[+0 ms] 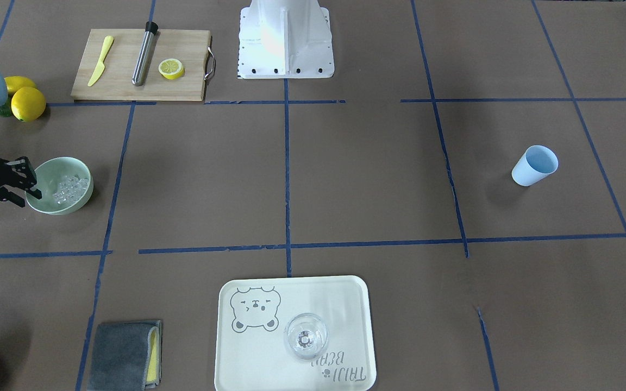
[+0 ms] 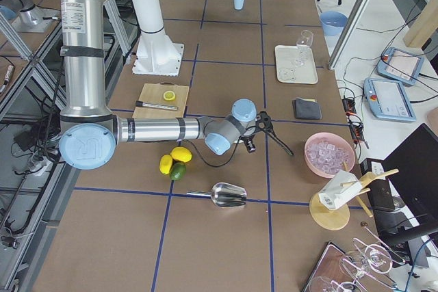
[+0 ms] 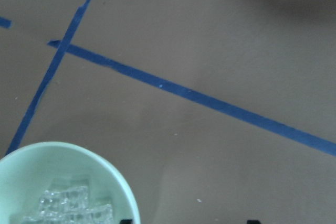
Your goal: Pour ice into bowl
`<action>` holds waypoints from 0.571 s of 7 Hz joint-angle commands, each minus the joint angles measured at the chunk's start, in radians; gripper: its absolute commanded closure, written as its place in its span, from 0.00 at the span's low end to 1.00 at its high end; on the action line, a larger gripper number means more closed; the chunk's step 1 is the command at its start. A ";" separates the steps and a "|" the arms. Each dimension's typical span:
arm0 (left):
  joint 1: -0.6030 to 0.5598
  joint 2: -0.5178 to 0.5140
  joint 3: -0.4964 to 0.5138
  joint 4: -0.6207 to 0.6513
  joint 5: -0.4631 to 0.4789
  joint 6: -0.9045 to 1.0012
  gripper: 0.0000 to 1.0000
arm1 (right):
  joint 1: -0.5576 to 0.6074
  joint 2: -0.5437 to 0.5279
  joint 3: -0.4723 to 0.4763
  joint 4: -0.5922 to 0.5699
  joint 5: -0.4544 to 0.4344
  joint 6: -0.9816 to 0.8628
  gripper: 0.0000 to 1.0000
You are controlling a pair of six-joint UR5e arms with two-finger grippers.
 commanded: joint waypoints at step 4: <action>-0.002 0.011 -0.004 -0.003 -0.004 -0.002 0.00 | 0.440 0.011 0.070 -0.708 0.062 -0.506 0.00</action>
